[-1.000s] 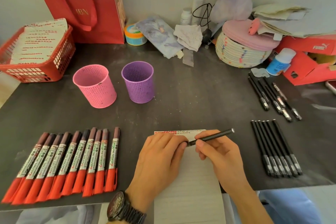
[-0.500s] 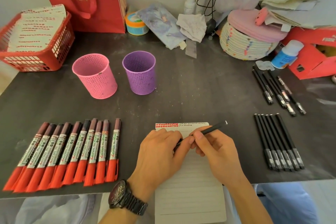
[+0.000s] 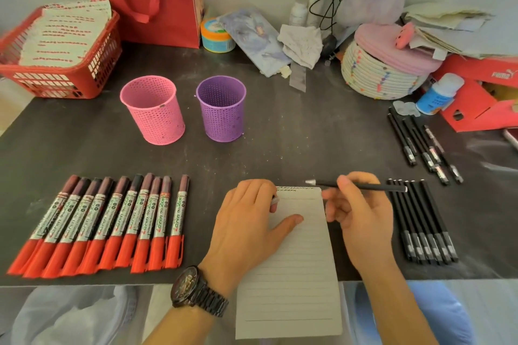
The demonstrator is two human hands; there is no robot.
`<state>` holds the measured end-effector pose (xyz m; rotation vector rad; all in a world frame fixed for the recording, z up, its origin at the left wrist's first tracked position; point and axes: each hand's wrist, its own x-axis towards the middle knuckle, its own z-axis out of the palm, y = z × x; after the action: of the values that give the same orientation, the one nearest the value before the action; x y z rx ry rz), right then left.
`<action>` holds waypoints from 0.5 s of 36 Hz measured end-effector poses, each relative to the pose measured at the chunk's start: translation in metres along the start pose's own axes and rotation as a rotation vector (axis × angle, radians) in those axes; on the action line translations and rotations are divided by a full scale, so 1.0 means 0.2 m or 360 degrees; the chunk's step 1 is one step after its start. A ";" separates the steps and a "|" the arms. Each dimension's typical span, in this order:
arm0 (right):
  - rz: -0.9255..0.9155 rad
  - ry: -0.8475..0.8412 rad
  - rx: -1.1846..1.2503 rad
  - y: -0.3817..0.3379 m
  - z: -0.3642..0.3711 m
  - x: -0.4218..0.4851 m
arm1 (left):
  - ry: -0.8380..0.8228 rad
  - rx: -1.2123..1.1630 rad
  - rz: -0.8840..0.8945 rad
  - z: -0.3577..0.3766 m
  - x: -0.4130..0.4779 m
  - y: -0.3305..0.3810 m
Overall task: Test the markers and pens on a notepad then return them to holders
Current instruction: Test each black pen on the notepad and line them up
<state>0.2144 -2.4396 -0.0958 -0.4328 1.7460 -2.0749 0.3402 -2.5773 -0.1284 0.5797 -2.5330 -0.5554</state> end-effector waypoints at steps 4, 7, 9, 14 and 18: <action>0.0001 -0.0044 -0.0136 -0.04 0.02 0.11 | -0.0102 -0.0008 -0.0054 0.00 0.00 0.00; 0.0041 -0.0141 -0.0150 -0.05 0.05 0.18 | -0.0118 -0.0015 -0.0071 -0.01 0.00 0.00; 0.0003 -0.0171 -0.0268 -0.03 0.06 0.21 | -0.0122 -0.0014 -0.0076 -0.01 0.00 0.00; -0.0219 -0.0038 -0.0672 0.07 0.08 0.20 | -0.0140 0.0009 -0.0096 -0.01 0.00 0.00; -0.0339 0.0045 -0.0857 0.11 0.08 0.20 | -0.0145 -0.0011 -0.0109 -0.01 0.00 0.00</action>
<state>0.1887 -2.4760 -0.1144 -0.7721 2.3618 -1.7164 0.3406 -2.5788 -0.1273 0.6548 -2.6032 -0.6282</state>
